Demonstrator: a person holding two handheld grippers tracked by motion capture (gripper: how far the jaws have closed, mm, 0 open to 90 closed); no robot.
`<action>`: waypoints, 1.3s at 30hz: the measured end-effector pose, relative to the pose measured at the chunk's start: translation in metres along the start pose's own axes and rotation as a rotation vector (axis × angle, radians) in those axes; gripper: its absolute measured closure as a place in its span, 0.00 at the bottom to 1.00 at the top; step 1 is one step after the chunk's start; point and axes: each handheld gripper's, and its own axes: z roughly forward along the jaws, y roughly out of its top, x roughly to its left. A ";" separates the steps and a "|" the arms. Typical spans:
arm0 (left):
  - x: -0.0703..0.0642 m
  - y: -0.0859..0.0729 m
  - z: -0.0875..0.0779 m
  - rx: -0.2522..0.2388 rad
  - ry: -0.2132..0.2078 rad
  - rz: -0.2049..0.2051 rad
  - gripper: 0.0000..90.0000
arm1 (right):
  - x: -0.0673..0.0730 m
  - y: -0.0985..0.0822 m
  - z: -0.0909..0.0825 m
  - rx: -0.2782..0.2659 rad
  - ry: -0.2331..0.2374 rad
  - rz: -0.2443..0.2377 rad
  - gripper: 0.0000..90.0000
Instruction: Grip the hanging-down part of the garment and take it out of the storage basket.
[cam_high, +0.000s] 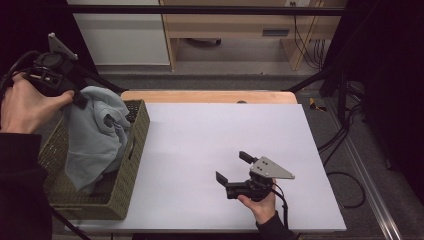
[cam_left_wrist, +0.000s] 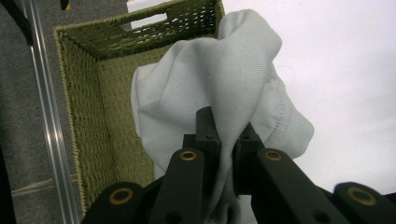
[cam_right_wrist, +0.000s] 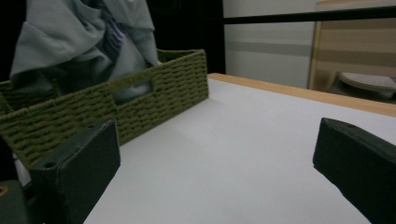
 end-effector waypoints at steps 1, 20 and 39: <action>-0.001 0.000 -0.001 -0.002 0.001 0.000 0.93 | 0.004 0.002 0.005 0.001 0.012 0.004 0.01; -0.002 0.002 -0.016 -0.017 0.020 0.003 0.93 | 0.059 0.032 0.105 -0.002 0.209 0.039 0.05; -0.006 0.004 -0.021 -0.027 0.010 0.019 0.93 | 0.096 0.031 0.181 0.043 0.236 -0.001 0.09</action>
